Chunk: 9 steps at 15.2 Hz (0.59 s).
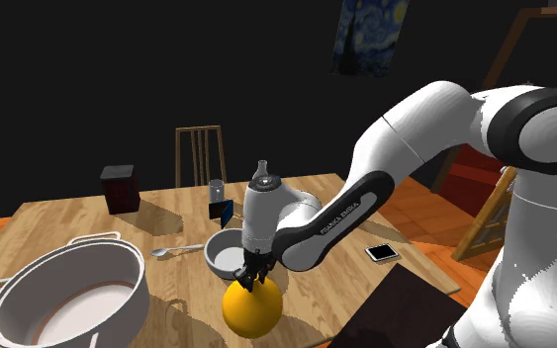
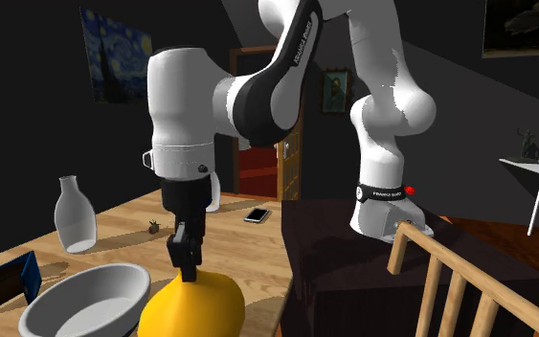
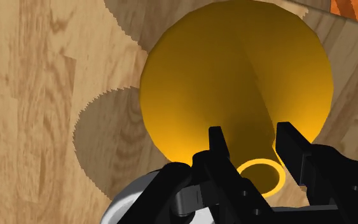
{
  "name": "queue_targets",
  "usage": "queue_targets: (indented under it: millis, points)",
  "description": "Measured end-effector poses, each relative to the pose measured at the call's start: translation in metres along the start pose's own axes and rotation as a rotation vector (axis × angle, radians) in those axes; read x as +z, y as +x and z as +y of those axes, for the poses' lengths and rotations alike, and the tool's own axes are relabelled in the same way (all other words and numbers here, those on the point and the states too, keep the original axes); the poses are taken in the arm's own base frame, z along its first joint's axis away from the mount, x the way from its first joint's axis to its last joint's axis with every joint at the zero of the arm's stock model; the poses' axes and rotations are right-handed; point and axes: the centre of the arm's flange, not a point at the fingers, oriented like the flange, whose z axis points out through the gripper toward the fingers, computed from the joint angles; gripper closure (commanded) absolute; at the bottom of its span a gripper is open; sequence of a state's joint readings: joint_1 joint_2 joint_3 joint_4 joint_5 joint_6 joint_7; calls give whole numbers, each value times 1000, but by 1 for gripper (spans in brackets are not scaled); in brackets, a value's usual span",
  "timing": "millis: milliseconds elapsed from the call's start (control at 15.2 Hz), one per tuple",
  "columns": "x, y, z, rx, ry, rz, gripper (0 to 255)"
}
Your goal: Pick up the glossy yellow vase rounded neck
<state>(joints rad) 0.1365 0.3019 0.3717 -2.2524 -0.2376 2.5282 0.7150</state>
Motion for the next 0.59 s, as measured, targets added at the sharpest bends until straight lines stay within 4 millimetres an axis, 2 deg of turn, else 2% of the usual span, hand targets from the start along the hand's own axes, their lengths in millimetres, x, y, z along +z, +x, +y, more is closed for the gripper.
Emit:
queue_targets:
  millis: [594]
  points:
    - [-47, 1, 0, 0, 0, 0, 255]
